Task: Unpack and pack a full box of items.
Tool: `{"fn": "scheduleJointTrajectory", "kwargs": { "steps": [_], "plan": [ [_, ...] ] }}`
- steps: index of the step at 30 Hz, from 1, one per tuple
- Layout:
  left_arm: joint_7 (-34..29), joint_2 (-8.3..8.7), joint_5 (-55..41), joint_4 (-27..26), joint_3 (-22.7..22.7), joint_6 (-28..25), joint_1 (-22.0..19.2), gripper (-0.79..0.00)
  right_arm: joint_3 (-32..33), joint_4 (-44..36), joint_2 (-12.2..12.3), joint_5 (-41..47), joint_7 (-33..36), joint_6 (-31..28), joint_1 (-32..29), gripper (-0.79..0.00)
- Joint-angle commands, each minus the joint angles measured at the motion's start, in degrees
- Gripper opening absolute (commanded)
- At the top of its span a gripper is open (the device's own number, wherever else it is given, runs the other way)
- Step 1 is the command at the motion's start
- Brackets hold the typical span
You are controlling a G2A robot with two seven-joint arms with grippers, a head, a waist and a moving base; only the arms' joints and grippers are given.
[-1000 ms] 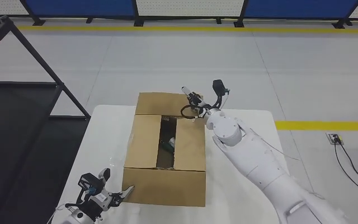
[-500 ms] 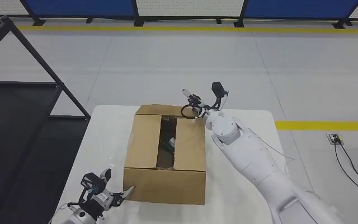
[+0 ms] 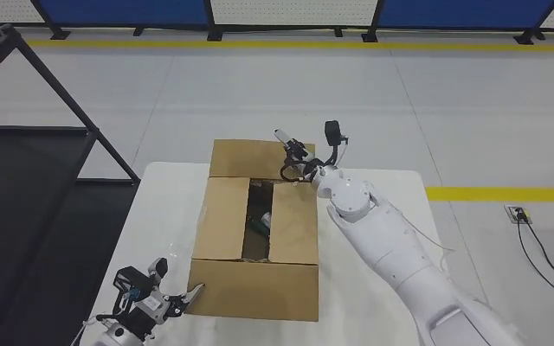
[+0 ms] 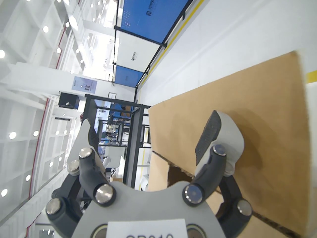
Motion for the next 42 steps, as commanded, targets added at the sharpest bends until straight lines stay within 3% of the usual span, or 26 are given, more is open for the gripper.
{"fn": "scheduleJointTrajectory", "kwargs": {
  "steps": [1,8,16,35,42],
  "plan": [
    [0.30,0.04,-1.42,-0.49,-1.17,-0.04,0.36,0.000,0.52,-1.68,0.35,-0.01,4.48,-0.65,-0.70,0.000],
    [0.92,0.11,-6.65,0.19,-6.46,2.64,0.70,0.000,0.37,-7.26,1.21,-2.03,19.06,1.56,-3.77,0.000],
    [-0.09,0.15,-9.31,2.27,-9.29,4.34,0.24,0.000,-0.02,-8.05,1.17,-3.28,26.52,3.66,-5.55,0.000],
    [0.27,-0.09,-9.44,1.40,-8.20,4.46,0.61,0.000,1.33,-6.95,-2.16,7.29,31.08,0.60,-5.40,0.000],
    [0.81,-0.15,-10.50,2.76,-8.90,4.80,0.32,0.000,1.21,-8.32,-3.62,8.64,27.43,0.39,-4.85,0.000]
  ]
}}
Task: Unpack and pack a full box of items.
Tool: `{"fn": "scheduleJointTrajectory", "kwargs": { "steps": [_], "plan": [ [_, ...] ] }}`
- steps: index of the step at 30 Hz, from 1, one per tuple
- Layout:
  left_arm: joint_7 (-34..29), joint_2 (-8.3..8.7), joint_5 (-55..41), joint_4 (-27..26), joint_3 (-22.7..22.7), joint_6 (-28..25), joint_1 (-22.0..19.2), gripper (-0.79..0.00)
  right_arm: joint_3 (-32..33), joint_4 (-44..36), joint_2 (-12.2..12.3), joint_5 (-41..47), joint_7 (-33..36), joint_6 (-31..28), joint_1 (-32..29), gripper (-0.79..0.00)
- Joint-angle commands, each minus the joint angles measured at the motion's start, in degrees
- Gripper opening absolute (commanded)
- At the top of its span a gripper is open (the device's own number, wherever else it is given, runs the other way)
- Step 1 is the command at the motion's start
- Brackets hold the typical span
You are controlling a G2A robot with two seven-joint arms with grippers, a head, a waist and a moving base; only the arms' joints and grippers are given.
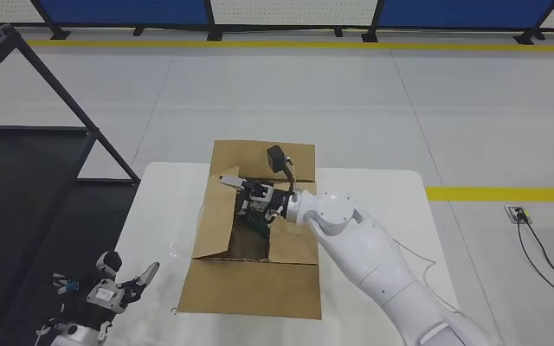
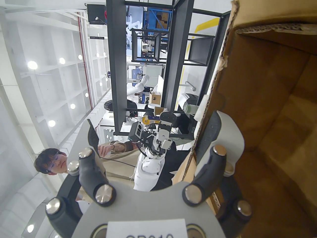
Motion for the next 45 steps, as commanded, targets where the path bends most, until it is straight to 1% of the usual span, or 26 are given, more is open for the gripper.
{"fn": "scheduleJointTrajectory", "kwargs": {
  "steps": [1,6,9,21,23,24,26,30,37,45],
  "plan": [
    [0.22,-0.02,-0.62,0.38,-0.36,0.23,-0.09,0.000,-0.66,-0.59,-0.61,-0.33,-2.02,0.30,0.24,0.000],
    [-0.18,-0.04,-1.92,1.00,-1.14,0.37,-0.17,0.000,-3.22,-0.51,-3.01,0.36,-6.24,0.59,1.19,0.000],
    [-0.37,-0.04,-1.91,1.06,-1.20,0.39,-0.09,0.000,-4.23,1.44,-4.24,0.82,-5.47,-1.03,2.31,0.000],
    [-0.37,-0.04,-1.91,1.06,-1.20,0.39,-0.09,0.000,-4.25,1.66,-4.31,0.67,-5.57,-1.22,2.24,0.000],
    [-0.52,-0.13,-2.12,0.98,-1.00,1.87,-0.33,0.000,-3.48,0.73,-4.26,0.55,-8.85,-0.79,0.76,0.000],
    [-0.73,-0.25,-2.68,0.76,-0.65,3.38,-0.56,0.000,-3.34,0.11,-4.31,0.36,-9.97,-0.12,0.32,0.000],
    [-1.45,-0.32,-2.82,-0.06,-0.17,4.34,-0.89,0.000,-2.99,-0.60,-4.47,0.10,-11.62,0.37,-0.17,0.000],
    [-1.77,-0.41,-2.81,-1.45,-0.16,5.31,-0.74,0.000,-3.56,-0.94,-5.37,-0.45,-12.80,1.14,-0.06,0.000],
    [0.04,-0.63,-4.22,-3.85,-1.22,4.22,1.69,0.000,-5.80,3.26,-8.15,-0.16,-12.28,1.50,2.69,0.000],
    [2.30,-0.88,-4.82,-7.07,-2.68,3.18,4.25,0.000,-8.77,10.39,-12.72,2.41,-9.19,0.52,6.51,0.000]
  ]
}}
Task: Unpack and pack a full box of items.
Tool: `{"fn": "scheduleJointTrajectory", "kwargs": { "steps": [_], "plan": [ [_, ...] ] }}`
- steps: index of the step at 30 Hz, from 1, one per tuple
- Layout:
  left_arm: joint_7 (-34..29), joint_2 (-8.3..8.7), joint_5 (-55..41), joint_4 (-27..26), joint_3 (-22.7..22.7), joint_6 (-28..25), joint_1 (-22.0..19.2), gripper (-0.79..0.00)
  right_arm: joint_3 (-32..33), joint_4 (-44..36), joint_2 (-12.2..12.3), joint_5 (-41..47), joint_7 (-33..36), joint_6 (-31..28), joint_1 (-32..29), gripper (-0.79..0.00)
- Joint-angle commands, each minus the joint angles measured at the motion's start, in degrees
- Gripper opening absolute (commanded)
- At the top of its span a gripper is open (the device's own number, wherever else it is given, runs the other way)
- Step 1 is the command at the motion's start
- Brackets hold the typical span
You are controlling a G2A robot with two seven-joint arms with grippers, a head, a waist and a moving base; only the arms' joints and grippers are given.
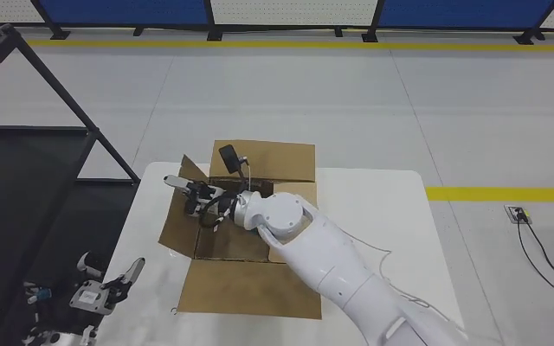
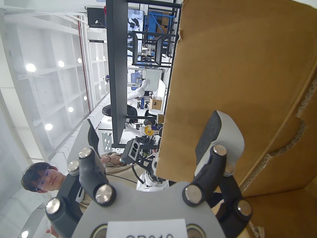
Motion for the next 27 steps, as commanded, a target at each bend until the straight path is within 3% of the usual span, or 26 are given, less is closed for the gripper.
{"fn": "scheduleJointTrajectory", "kwargs": {
  "steps": [1,9,15,22,27],
  "plan": [
    [0.48,-0.06,0.23,-0.92,-0.02,-0.23,0.31,0.000,-0.47,1.93,-1.09,0.82,0.82,-0.23,0.84,0.000],
    [-0.18,-0.25,0.30,-2.32,0.99,0.89,-0.92,0.000,-1.73,9.12,-5.40,2.88,2.83,-2.26,3.48,0.000],
    [-2.59,-0.37,1.77,0.52,3.28,5.34,-5.56,0.000,-1.40,13.12,-7.55,3.65,3.70,-5.24,4.46,0.000],
    [-4.94,-0.39,3.77,4.11,5.74,7.19,-10.01,0.000,0.51,15.52,-8.02,4.11,7.37,-11.28,4.90,0.000],
    [-4.94,-0.44,4.47,5.77,6.22,7.39,-10.51,0.000,2.97,15.94,-7.03,4.25,8.46,-17.62,4.45,0.000]
  ]
}}
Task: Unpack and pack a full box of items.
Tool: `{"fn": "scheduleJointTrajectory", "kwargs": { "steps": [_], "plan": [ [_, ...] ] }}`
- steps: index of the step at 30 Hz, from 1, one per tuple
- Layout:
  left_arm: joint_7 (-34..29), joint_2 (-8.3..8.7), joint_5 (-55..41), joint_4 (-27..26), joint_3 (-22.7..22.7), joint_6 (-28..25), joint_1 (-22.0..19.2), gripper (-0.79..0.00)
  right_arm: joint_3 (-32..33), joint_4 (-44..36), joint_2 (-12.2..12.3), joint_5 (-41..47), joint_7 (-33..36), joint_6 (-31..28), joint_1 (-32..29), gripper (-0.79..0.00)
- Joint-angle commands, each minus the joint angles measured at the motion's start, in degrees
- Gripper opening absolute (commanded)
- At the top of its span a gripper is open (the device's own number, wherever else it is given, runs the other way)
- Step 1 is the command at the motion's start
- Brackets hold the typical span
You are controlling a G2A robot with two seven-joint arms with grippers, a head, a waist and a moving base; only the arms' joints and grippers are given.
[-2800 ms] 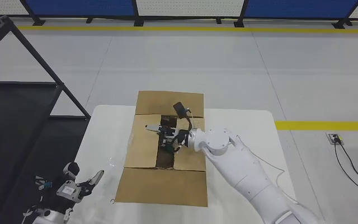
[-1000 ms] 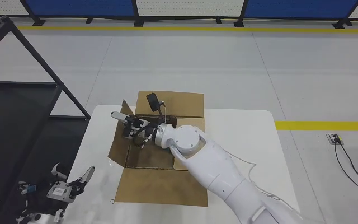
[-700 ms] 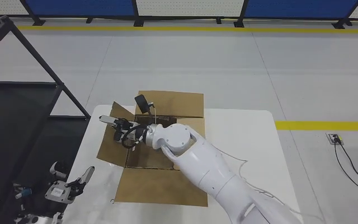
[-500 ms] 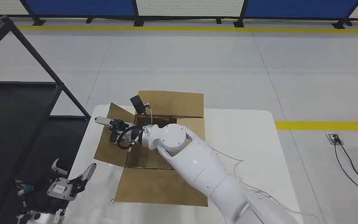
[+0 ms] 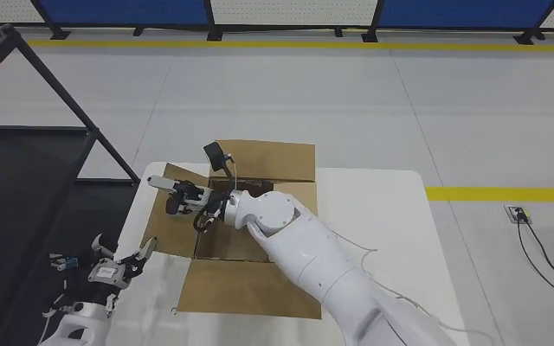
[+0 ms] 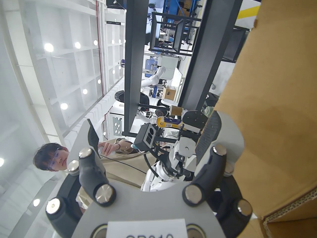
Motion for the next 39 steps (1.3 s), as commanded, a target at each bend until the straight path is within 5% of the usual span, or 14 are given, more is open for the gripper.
{"fn": "scheduleJointTrajectory", "kwargs": {
  "steps": [1,8,25,39],
  "plan": [
    [0.07,-0.02,0.03,0.45,-0.14,0.02,0.22,0.000,1.05,-0.10,0.55,-0.07,-0.10,-2.50,-0.32,0.000],
    [0.18,-0.12,1.66,2.83,0.21,1.54,-0.11,0.000,4.54,-1.75,2.98,-1.51,-0.39,-5.59,-1.89,0.000],
    [1.70,-0.35,6.33,6.08,0.89,3.84,-0.09,0.000,10.28,-11.27,7.19,-7.55,-0.82,-1.17,-7.18,0.000],
    [4.53,-0.52,1.22,-5.49,-5.73,2.95,4.30,0.000,15.14,-20.45,10.61,-13.66,3.41,1.25,-11.88,0.000]
  ]
}}
